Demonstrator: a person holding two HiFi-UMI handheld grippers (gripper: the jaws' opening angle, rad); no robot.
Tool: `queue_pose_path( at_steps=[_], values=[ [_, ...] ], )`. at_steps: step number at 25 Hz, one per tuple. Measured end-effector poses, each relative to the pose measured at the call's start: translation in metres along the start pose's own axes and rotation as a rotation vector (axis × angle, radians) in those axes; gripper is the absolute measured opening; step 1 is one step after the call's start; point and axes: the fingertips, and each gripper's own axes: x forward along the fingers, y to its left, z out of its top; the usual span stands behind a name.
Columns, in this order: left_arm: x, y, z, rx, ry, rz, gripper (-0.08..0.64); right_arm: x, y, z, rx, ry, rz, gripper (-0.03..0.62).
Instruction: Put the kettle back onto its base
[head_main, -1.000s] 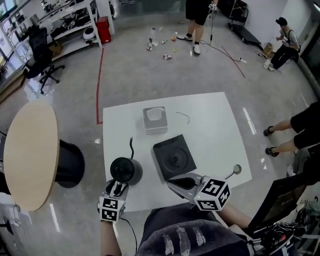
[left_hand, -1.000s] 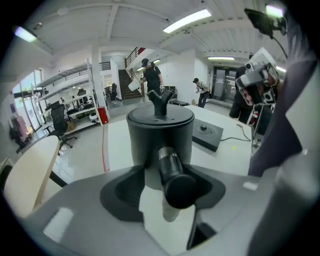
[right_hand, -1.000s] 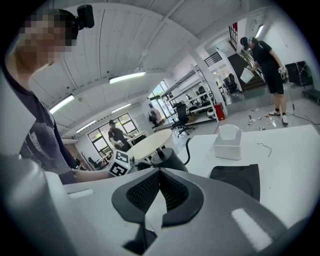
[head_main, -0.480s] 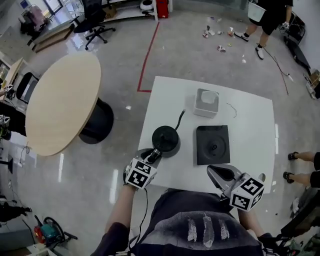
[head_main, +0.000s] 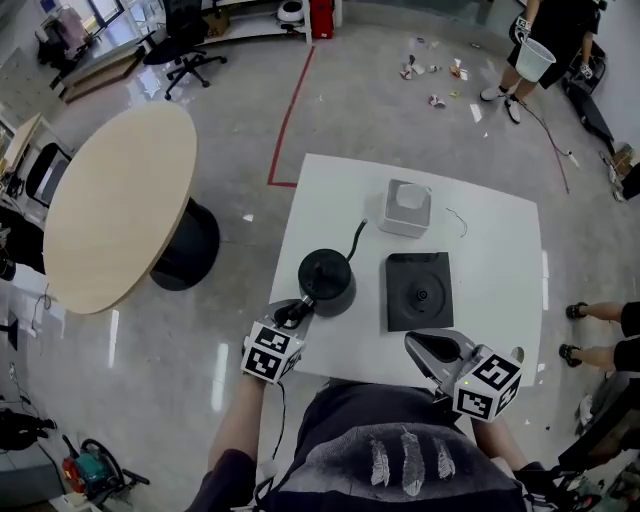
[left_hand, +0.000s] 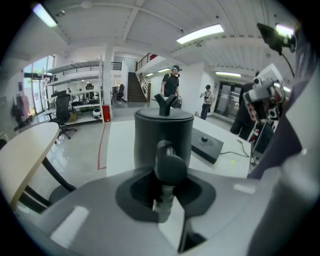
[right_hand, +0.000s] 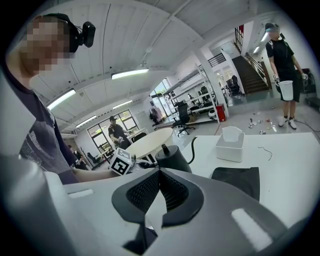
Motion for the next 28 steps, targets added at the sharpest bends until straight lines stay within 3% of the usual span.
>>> queue_pose_path(
  at_steps=[4, 13, 21, 28],
  values=[
    [-0.007, 0.007, 0.021, -0.109, -0.124, -0.033, 0.061, -0.001, -0.006, -0.005, 0.013, -0.019, -0.007, 0.002],
    [-0.009, 0.009, 0.039, -0.141, -0.173, -0.046, 0.061, -0.011, -0.016, -0.010, 0.036, -0.051, -0.035, 0.002],
    [-0.018, 0.001, 0.086, -0.107, -0.264, -0.070, 0.063, -0.018, -0.023, -0.009, 0.048, -0.069, -0.042, 0.002],
    [-0.008, -0.020, 0.106, -0.078, -0.293, -0.122, 0.061, -0.019, -0.031, -0.015, 0.058, -0.089, -0.052, 0.002]
  ],
)
